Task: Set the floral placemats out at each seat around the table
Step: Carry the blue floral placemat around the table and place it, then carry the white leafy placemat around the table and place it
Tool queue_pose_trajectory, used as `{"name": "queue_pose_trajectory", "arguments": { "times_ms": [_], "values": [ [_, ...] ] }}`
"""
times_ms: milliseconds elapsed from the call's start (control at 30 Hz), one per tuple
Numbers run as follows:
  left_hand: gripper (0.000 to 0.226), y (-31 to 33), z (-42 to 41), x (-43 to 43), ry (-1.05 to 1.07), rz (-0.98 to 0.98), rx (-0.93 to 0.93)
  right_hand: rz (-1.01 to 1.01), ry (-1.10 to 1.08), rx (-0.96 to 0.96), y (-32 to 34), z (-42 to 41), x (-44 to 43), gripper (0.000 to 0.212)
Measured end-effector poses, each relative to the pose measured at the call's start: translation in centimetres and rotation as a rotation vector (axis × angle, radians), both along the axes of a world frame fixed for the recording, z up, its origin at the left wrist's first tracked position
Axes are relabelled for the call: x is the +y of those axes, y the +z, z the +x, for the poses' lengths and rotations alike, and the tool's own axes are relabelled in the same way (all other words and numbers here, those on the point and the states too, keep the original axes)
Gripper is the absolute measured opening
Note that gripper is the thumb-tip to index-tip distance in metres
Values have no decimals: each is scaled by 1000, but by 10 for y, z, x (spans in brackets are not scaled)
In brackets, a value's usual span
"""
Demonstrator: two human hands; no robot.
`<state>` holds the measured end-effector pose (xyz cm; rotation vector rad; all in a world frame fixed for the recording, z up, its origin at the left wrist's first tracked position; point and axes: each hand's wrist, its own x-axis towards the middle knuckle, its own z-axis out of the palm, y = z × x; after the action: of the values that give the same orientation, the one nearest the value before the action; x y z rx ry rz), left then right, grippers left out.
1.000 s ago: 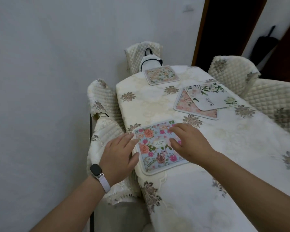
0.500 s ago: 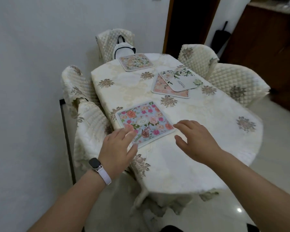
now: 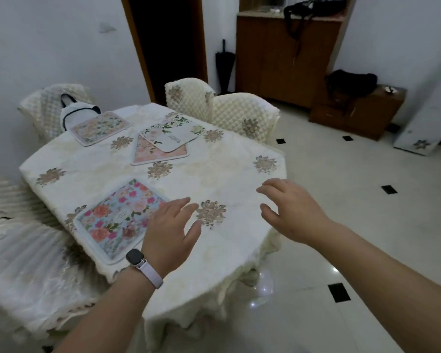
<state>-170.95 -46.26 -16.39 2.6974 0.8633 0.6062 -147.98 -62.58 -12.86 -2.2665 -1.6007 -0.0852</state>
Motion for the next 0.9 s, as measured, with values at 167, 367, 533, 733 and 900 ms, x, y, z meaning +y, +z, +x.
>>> {"name": "queue_pose_trajectory", "arguments": {
  "times_ms": [167,367,533,733,900],
  "values": [
    [44,-7,127,-56,-120,11,7,41,-121,54,1,106,-82,48],
    [45,-8,280,-126,-258,33,30,70,-267,87,3,231,-174,45],
    [43,-6,374,-159,-341,30,14,70,-333,106,5,303,-218,39],
    [45,-11,463,-161,-393,-9,17,64,-387,157,-11,379,-225,37],
    [46,-29,539,-129,-411,-11,-4,27,-410,163,-27,451,-193,35]
  ]
}}
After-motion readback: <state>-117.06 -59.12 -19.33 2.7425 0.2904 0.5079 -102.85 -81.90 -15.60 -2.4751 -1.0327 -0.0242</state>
